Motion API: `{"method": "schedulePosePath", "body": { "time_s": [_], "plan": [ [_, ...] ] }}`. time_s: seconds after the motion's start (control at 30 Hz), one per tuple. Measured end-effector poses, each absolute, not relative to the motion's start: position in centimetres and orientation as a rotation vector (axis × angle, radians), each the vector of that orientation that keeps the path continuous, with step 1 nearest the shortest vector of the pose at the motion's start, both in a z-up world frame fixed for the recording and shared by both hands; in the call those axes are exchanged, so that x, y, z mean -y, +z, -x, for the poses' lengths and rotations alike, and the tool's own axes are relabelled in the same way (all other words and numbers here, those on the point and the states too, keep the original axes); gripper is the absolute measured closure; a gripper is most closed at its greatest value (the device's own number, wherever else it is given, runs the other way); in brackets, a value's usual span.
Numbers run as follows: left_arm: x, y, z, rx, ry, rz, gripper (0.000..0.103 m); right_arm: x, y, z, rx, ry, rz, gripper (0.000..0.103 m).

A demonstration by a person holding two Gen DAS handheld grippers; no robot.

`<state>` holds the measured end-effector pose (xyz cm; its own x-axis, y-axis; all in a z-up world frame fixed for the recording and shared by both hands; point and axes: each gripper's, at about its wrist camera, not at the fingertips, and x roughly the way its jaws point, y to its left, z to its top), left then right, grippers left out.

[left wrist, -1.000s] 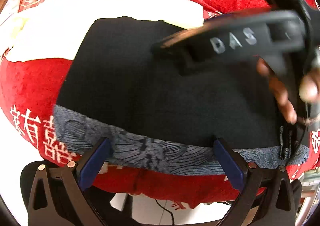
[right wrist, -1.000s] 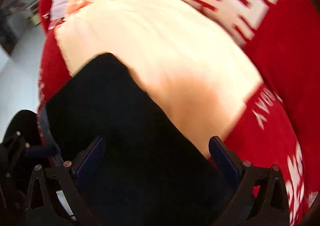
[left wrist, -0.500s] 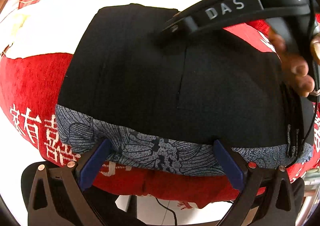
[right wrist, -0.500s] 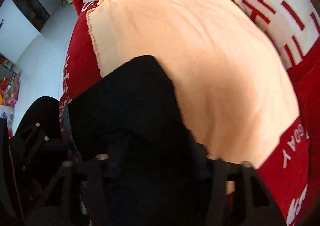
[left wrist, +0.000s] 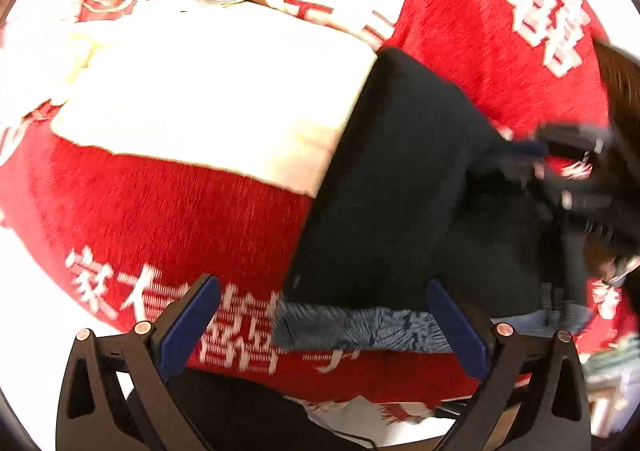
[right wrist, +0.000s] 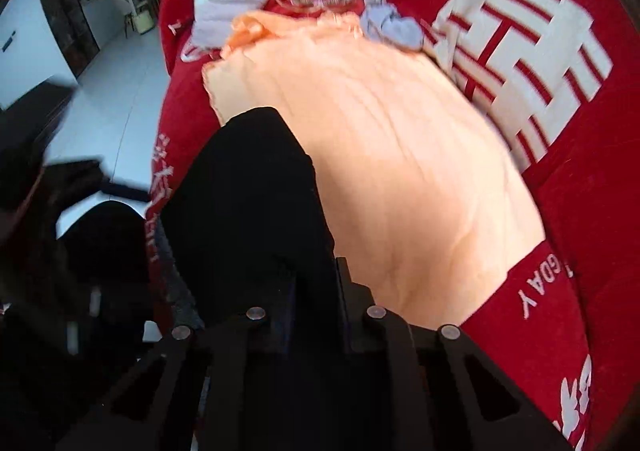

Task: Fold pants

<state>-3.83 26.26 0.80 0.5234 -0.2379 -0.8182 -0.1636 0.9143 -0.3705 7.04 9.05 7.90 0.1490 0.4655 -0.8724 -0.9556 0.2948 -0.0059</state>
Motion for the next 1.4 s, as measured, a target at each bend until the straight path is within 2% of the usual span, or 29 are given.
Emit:
{"method": "schedulePosePath", "body": {
  "time_s": [0.2,0.43,0.47,0.5,0.57,0.6,0.63,0.67,0.73,0.97,1.1,1.13,1.23,1.3,1.4],
  "plan": [
    [-26.8,0.0,0.9,-1.012,-0.244,0.429,0.000,-7.4,9.7,-5.5,-0.851,1.145,0.650,0.085],
    [-21.7,-1.7,-2.6,-1.089,-0.414,0.337,0.001,-7.7,9.5,-5.2,-0.856,1.142,0.688,0.085],
    [-20.4,-1.8,-2.8,-1.111,-0.398,0.280,0.022,-7.8,9.3,-5.3,-0.863,1.133,0.693,0.083],
    [-19.7,-1.8,-2.9,-1.123,-0.370,0.230,0.061,-8.0,9.1,-5.6,-0.881,1.112,0.694,0.082],
    [-19.0,-2.4,-3.1,-1.182,-0.342,0.194,0.074,-7.3,8.9,-6.9,-0.935,1.046,0.667,0.075],
    [-19.1,-2.5,-3.2,-1.196,-0.328,0.211,0.076,-6.7,9.2,-7.3,-0.944,1.038,0.644,0.075],
    [-19.2,-2.5,-3.3,-1.207,-0.321,0.235,0.077,-5.7,9.4,-7.8,-0.954,1.030,0.622,0.069],
    [-19.4,-2.4,-3.5,-1.220,-0.314,0.264,0.077,-4.1,9.5,-8.3,-0.963,1.002,0.611,0.056],
    [-19.2,-1.7,-3.7,-1.232,-0.300,0.272,0.079,-1.7,9.1,-8.8,-0.989,0.966,0.635,0.039],
    [-17.3,2.3,-2.9,-1.204,-0.266,0.154,0.080,5.0,4.3,-7.2,-1.162,0.932,0.806,0.039],
    [-16.4,3.9,-3.3,-1.206,-0.246,0.112,0.080,4.4,1.2,-6.1,-1.117,0.926,0.902,0.037],
    [-16.1,4.3,-2.9,-1.205,-0.243,0.104,0.080,3.9,1.2,-6.2,-1.100,0.931,0.904,0.034],
    [-15.5,5.1,-2.5,-1.209,-0.227,0.091,0.080,3.2,2.1,-7.0,-1.128,0.925,0.901,0.033],
    [-15.1,5.3,-2.5,-1.211,-0.214,0.079,0.080,3.1,3.2,-7.1,-1.064,0.940,0.870,0.034],
    [-14.4,6.2,-2.2,-1.213,-0.200,0.056,0.080,2.4,0.8,-7.6,-1.090,0.857,0.933,0.031]
  ]
}}
